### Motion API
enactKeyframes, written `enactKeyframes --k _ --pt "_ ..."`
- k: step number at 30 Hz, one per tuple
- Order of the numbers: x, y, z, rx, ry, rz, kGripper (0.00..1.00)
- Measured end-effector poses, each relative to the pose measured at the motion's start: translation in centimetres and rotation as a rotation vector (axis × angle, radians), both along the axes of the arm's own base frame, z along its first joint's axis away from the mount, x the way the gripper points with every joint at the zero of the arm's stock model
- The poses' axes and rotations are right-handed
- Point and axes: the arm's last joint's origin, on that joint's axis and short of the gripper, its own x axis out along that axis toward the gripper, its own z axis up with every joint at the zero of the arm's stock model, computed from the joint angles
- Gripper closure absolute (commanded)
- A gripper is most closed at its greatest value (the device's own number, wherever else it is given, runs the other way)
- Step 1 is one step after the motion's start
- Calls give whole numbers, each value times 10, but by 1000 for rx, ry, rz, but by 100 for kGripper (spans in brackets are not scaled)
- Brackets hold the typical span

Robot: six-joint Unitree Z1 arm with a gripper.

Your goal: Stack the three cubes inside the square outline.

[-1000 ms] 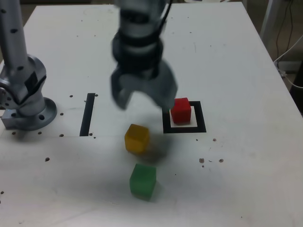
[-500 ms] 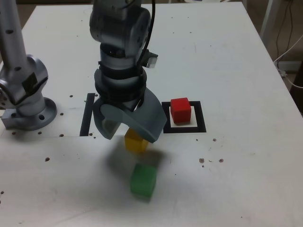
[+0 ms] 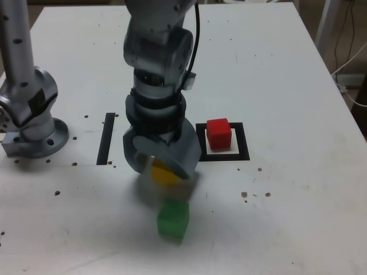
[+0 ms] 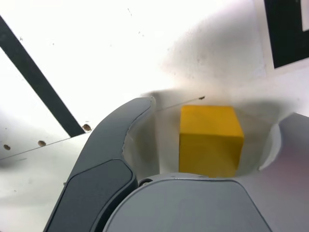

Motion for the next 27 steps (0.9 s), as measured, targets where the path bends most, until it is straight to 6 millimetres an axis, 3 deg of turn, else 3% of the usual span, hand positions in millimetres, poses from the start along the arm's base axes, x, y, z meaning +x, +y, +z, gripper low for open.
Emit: enactKeyframes --k 14,27 --pt "3 6 -6 22 11 35 68" --pt "6 3 1 -4 -4 31 86"
